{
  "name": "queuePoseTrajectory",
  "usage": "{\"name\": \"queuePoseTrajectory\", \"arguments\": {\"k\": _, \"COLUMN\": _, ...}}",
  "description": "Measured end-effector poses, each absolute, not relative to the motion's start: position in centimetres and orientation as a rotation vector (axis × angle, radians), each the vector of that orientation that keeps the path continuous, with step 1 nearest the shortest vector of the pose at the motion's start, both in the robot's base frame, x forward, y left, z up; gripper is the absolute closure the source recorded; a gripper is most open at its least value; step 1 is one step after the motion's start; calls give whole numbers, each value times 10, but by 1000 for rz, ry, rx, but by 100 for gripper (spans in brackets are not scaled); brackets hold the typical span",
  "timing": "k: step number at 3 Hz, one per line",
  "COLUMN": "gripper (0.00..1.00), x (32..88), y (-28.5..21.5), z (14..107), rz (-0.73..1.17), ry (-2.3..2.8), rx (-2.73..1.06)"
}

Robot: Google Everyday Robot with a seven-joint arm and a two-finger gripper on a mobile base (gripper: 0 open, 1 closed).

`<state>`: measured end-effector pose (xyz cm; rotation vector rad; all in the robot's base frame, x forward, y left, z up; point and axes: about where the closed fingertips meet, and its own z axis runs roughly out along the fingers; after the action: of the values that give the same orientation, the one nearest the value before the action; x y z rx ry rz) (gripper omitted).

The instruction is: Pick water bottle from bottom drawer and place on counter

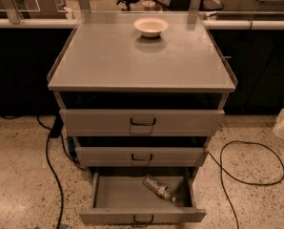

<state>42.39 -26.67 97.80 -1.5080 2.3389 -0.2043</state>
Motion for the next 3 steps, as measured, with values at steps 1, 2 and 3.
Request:
{"name": "queuePoseTrajectory", "arguments": {"k": 1, "gripper": 0, "x": 424, "y": -267, "z": 978, "rz": -204, "ry": 2339, "rx": -1508}}
{"name": "queuePoseTrajectory", "arguments": {"k": 2, "gripper": 0, "x": 426, "y": -294, "z": 978, "rz": -214, "ry": 2387, "rx": -1402}}
{"name": "queuePoseTrajectory", "arguments": {"k": 3, "gripper": 0, "x": 428, "y": -336, "z": 980, "rz": -218, "ry": 2433, "rx": -1284}}
